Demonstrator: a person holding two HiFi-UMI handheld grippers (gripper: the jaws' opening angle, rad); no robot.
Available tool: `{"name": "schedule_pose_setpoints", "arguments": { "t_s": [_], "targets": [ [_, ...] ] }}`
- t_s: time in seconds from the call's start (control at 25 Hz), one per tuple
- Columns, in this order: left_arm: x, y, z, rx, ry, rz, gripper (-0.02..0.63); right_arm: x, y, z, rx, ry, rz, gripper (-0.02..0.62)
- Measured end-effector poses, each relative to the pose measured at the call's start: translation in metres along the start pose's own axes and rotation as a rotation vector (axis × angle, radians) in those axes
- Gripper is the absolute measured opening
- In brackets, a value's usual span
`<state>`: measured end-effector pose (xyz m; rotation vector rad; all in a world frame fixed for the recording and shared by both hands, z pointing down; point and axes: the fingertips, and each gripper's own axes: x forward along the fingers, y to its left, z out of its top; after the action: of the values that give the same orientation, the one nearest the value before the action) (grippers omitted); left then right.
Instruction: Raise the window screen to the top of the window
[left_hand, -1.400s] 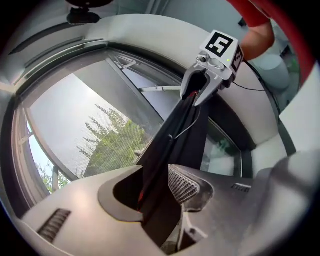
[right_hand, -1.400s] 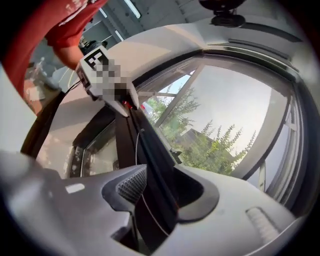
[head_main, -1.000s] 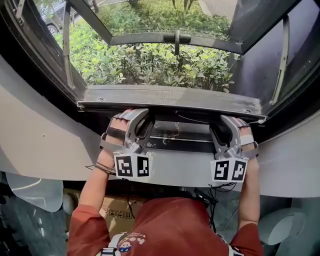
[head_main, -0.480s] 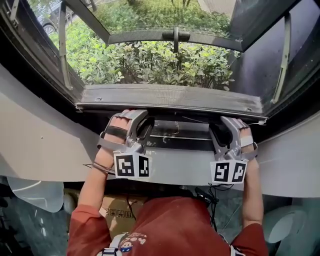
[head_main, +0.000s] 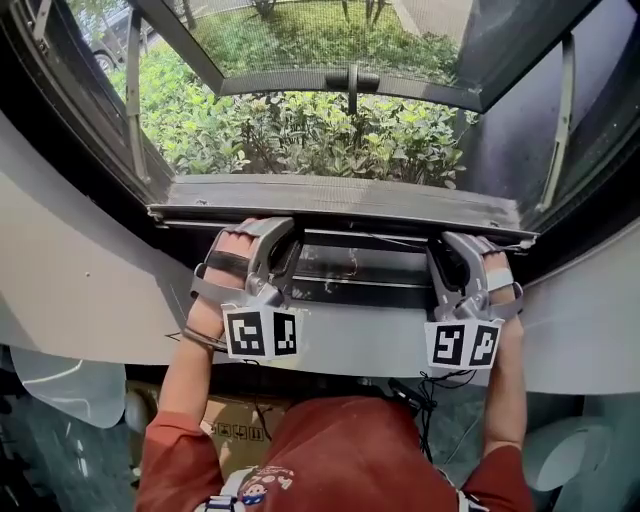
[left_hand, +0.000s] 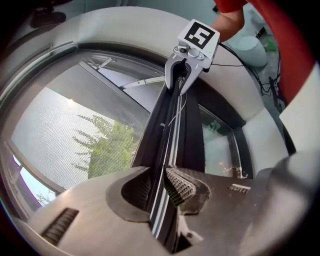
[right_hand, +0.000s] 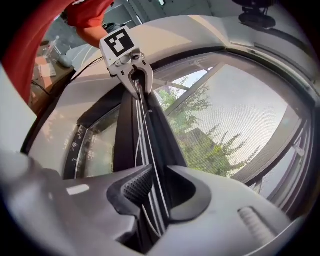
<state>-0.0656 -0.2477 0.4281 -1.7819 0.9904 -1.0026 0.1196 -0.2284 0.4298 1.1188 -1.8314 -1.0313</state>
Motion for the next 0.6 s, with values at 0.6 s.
{"name": "schedule_pose_setpoints", "arguments": {
  "t_s": [0.6],
  "targets": [
    [-0.004, 0.060, 0.017, 0.237, 0.096, 0.262, 0.048, 0.000, -0.058, 0.018, -0.291, 0.130, -0.224, 0.041]
  ]
}}
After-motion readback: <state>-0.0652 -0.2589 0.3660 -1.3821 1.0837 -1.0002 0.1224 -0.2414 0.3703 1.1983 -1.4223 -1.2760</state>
